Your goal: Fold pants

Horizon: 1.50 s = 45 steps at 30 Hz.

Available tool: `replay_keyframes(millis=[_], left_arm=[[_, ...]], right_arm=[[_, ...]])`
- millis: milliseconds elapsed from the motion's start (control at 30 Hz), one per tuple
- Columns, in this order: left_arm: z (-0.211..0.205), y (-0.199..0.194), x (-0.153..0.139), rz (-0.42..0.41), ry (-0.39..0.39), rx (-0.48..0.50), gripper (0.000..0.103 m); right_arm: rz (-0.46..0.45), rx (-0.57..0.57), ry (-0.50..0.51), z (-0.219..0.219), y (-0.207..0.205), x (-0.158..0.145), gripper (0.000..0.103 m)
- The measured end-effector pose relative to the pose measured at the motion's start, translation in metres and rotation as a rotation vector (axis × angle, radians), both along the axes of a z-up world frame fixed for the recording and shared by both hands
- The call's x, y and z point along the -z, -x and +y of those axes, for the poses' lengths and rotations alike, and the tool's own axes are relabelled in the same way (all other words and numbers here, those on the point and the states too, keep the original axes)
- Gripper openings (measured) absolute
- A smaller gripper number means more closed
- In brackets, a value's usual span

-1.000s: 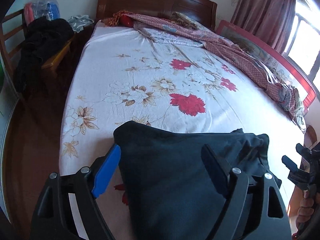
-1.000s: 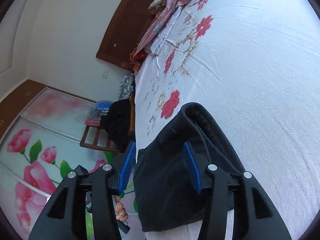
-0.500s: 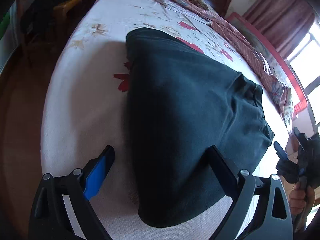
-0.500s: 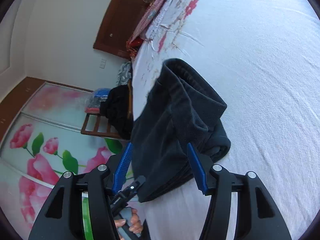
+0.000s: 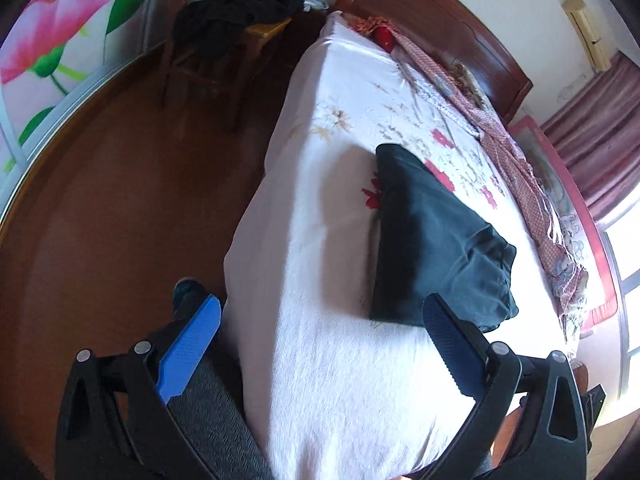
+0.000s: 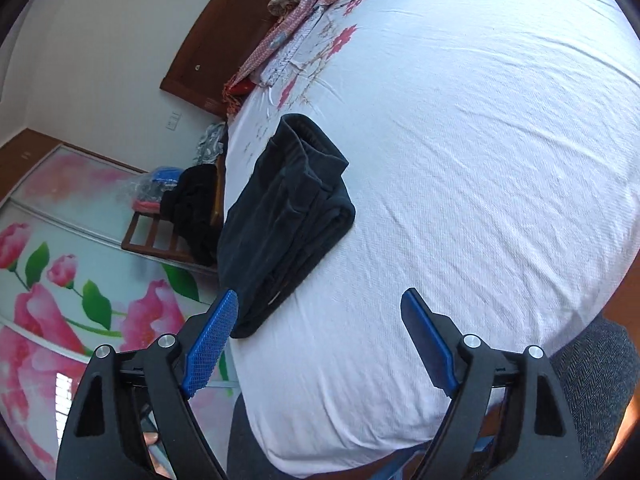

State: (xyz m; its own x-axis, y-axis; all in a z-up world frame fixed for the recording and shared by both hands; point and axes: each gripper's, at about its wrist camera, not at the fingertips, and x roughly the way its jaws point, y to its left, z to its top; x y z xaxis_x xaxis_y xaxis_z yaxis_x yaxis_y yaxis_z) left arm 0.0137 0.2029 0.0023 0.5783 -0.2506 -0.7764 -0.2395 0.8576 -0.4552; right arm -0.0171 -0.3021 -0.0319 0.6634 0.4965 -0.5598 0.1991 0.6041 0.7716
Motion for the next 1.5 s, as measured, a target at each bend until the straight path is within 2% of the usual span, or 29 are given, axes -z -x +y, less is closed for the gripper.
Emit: replay_keyframes(millis=[67,133,233,300,400,467,567,633,800,900,1000,1067,1133,1200,1233,1367,1500], left_arm=[[-0.012,0.007,0.009,0.017,0.022,0.039,0.101],[-0.03,0.014,0.016,0.018,0.007,0.082,0.101],[-0.057,0.011,0.027,0.046,0.011,0.163,0.101],[-0.07,0.006,0.028,0.049,0.027,0.188,0.101],[-0.08,0.001,0.023,0.035,0.019,0.205,0.101],[-0.081,0.0,0.02,0.025,0.033,0.21,0.101],[-0.08,-0.001,0.019,0.018,0.03,0.217,0.101],[-0.08,-0.004,0.021,0.029,0.012,0.223,0.101],[-0.077,-0.006,0.025,0.045,0.029,0.218,0.101],[-0.08,-0.006,0.023,0.031,-0.018,0.235,0.101],[-0.081,-0.003,0.021,-0.005,-0.095,0.224,0.101],[-0.086,0.001,0.022,-0.019,-0.159,0.198,0.101],[-0.096,0.007,0.023,-0.06,-0.199,0.172,0.101],[-0.111,0.015,0.023,-0.086,-0.258,0.166,0.101],[-0.12,0.019,0.023,-0.099,-0.307,0.156,0.101],[-0.144,0.038,0.02,-0.175,-0.398,0.172,0.101],[-0.15,0.049,0.021,-0.218,-0.479,0.177,0.101]], right_arm=[[-0.021,-0.01,-0.018,0.005,-0.001,0.003,0.083],[-0.043,0.01,-0.032,0.007,-0.012,0.005,0.083],[-0.026,0.073,-0.029,0.003,-0.05,0.016,0.083],[-0.028,0.107,-0.064,0.0,-0.078,0.023,0.083],[0.026,0.1,-0.011,0.008,-0.117,0.028,0.083],[0.027,0.1,-0.023,0.012,-0.131,0.031,0.083],[-0.05,0.096,0.037,0.02,-0.143,0.02,0.082],[-0.006,0.067,0.06,0.029,-0.156,0.019,0.075],[0.02,0.076,0.045,0.027,-0.16,0.02,0.07],[0.084,0.056,0.12,0.024,-0.153,0.018,0.068],[0.021,-0.017,0.215,0.039,-0.124,0.0,0.068],[-0.01,-0.092,0.345,0.061,-0.096,-0.007,0.07],[-0.047,-0.136,0.528,0.09,-0.063,-0.01,0.078],[-0.066,-0.144,0.691,0.114,-0.035,-0.006,0.078],[-0.073,-0.133,0.732,0.123,-0.025,-0.003,0.078],[-0.095,-0.154,0.818,0.148,-0.008,0.009,0.078],[-0.181,-0.156,0.896,0.164,0.003,0.006,0.078]])
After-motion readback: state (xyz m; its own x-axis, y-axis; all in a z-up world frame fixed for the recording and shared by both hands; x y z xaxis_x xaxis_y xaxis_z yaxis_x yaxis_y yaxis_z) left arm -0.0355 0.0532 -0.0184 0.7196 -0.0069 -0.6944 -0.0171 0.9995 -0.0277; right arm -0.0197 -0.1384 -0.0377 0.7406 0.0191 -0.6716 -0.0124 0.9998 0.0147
